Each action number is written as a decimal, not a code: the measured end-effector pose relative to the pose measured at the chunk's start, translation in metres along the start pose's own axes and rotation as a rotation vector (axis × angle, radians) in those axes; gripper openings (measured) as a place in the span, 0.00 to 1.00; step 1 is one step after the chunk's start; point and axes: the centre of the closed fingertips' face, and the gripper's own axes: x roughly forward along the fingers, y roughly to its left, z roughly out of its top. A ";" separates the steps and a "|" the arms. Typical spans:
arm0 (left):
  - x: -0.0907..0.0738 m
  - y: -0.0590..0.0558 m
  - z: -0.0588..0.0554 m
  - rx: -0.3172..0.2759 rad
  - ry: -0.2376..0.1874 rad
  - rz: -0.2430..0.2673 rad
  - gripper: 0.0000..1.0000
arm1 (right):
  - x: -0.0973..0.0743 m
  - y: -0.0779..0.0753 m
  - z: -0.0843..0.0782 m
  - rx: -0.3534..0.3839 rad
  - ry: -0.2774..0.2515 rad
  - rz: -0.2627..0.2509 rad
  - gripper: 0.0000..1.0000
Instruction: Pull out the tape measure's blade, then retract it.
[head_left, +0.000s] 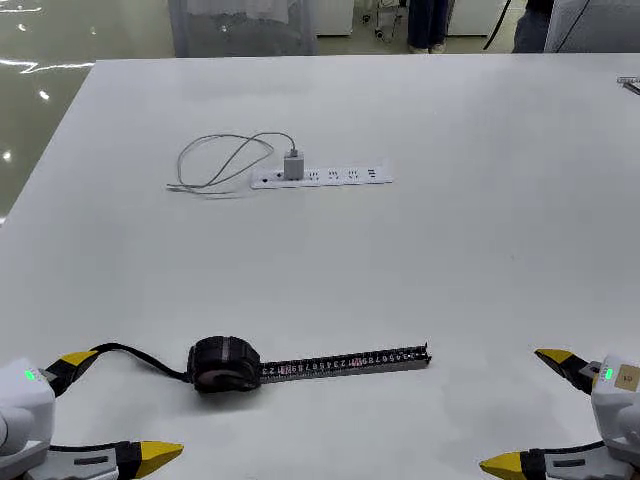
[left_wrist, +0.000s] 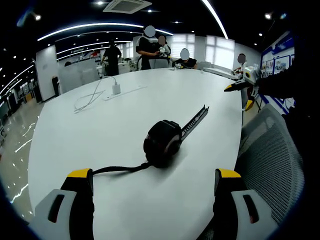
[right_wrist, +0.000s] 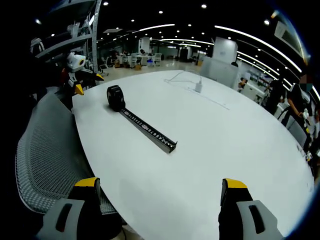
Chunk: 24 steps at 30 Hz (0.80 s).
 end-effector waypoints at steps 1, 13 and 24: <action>-0.001 0.000 -0.001 -0.003 -0.001 -0.001 0.99 | 0.000 0.000 0.000 -0.002 0.002 0.001 0.99; -0.003 -0.002 -0.009 -0.023 -0.004 0.006 0.99 | 0.000 -0.001 0.000 -0.030 0.009 0.013 0.99; 0.017 -0.011 0.004 -0.092 -0.016 0.013 0.99 | 0.006 -0.004 -0.011 -0.145 0.100 0.075 0.99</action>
